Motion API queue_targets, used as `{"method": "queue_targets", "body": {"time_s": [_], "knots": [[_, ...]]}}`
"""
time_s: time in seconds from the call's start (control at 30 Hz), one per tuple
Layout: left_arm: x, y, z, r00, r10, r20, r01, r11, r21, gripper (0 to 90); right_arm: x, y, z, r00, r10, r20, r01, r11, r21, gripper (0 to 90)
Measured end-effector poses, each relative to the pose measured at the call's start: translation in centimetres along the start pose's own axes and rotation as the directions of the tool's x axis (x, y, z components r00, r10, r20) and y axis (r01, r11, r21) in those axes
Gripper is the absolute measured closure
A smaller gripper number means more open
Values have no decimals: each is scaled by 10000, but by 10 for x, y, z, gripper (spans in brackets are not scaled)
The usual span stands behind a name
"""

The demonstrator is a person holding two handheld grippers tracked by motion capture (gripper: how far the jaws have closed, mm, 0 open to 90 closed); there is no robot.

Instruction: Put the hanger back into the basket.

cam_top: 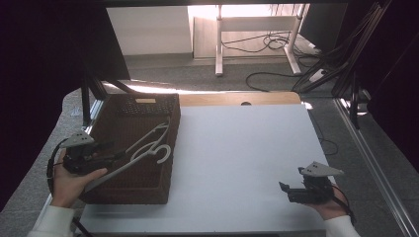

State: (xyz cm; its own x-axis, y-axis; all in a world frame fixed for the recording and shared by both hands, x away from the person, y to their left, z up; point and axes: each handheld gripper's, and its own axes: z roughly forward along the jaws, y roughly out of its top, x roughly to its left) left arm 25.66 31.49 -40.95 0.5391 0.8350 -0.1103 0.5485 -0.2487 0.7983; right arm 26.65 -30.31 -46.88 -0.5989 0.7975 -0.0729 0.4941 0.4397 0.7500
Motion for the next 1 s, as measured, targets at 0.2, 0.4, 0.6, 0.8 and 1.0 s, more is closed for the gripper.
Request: {"method": "queue_targets", "body": {"time_s": [0.2,0.4,0.6,0.8,1.0], "knots": [[-4,1,-4,9998,-21,216,14,9996,291,401,-1,-1,0,10000,36,8,-36,10000,2,152],[-15,4,-6,9991,262,342,-284,9975,644,392,0,0,0,10000,-5,3,5,10000,40,152],[-19,2,-4,9997,181,133,-195,9928,1183,402,-1,-1,1,10000,54,-36,-54,10000,24,152],[-19,0,13,9995,298,-72,-273,9715,2355,445,-2,-2,2,9999,-1,-111,2,10000,43,152],[-16,1,39,9989,465,54,-451,9235,3809,580,-2,-1,2,9999,-36,-134,37,10000,6,152]]}}
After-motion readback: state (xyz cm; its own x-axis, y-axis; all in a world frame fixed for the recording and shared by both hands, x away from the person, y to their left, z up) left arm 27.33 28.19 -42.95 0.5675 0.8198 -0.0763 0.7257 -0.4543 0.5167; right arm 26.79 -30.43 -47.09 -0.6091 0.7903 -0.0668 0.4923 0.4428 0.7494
